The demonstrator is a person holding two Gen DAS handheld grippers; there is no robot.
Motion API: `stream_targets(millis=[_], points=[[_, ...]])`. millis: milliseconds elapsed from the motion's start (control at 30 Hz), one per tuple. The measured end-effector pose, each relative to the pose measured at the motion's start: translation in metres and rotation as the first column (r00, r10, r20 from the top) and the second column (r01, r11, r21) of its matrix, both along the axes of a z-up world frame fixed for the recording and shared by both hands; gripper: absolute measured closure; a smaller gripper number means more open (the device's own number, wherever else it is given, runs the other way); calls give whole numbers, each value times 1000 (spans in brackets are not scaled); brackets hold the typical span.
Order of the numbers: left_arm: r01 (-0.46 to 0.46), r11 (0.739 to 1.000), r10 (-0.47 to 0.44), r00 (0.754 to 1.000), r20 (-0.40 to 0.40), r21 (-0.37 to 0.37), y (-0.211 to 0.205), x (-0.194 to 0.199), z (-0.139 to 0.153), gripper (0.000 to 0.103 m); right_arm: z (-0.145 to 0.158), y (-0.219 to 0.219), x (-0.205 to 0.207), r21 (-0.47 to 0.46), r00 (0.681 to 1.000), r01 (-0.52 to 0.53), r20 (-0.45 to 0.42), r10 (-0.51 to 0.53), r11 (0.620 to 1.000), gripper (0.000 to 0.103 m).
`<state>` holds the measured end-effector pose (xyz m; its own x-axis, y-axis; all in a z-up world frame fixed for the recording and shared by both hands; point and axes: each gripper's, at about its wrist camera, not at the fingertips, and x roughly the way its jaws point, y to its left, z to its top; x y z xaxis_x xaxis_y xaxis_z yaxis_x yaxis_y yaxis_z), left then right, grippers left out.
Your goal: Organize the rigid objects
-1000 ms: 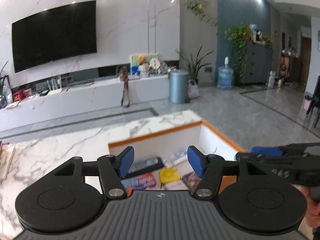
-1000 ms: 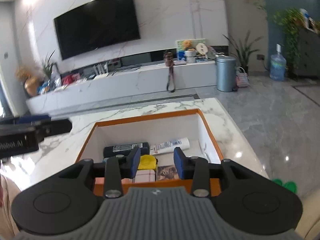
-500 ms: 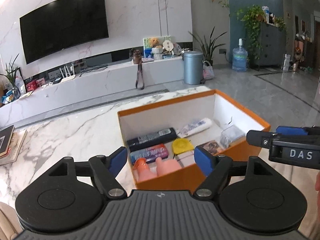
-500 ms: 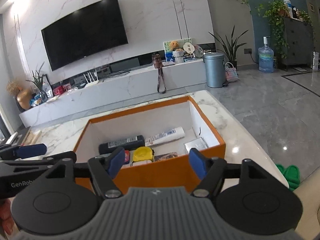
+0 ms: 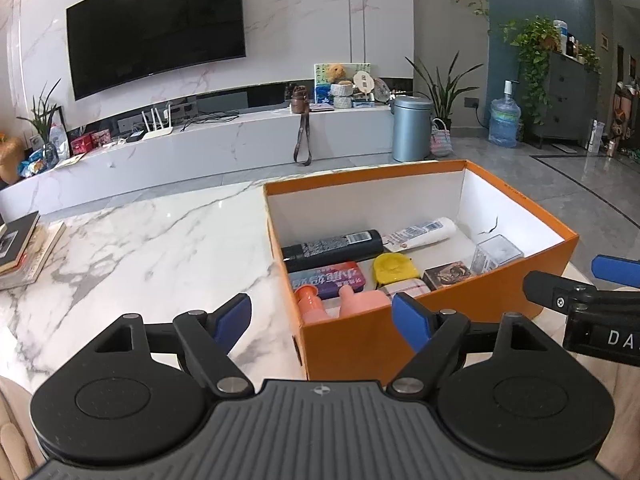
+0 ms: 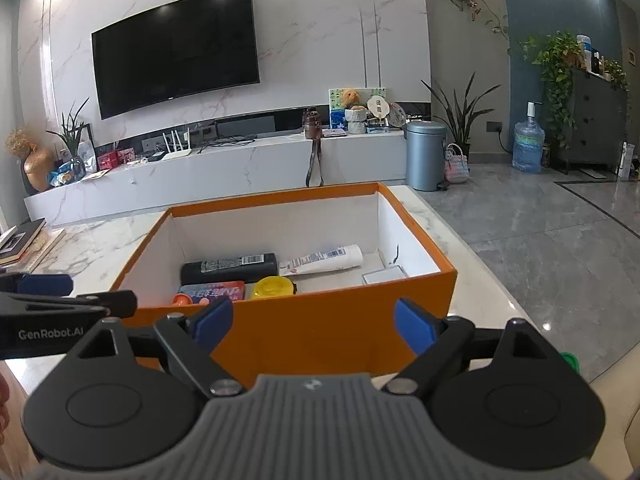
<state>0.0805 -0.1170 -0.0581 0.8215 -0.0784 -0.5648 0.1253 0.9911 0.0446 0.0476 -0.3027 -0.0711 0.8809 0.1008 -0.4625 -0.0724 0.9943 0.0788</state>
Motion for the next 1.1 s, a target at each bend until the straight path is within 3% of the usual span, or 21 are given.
stream_targets(millis=[67,1100], points=[[-7,1000,7,1000,0,-6,3,-1,-1,0,-3,-1,4,-4,1000,6,-21,-6,1000,15],[-16,1000,16,1000,7,-24,15,-10,-5,0,-6,5,8,-23,999,12,-49,-13,1000,15]])
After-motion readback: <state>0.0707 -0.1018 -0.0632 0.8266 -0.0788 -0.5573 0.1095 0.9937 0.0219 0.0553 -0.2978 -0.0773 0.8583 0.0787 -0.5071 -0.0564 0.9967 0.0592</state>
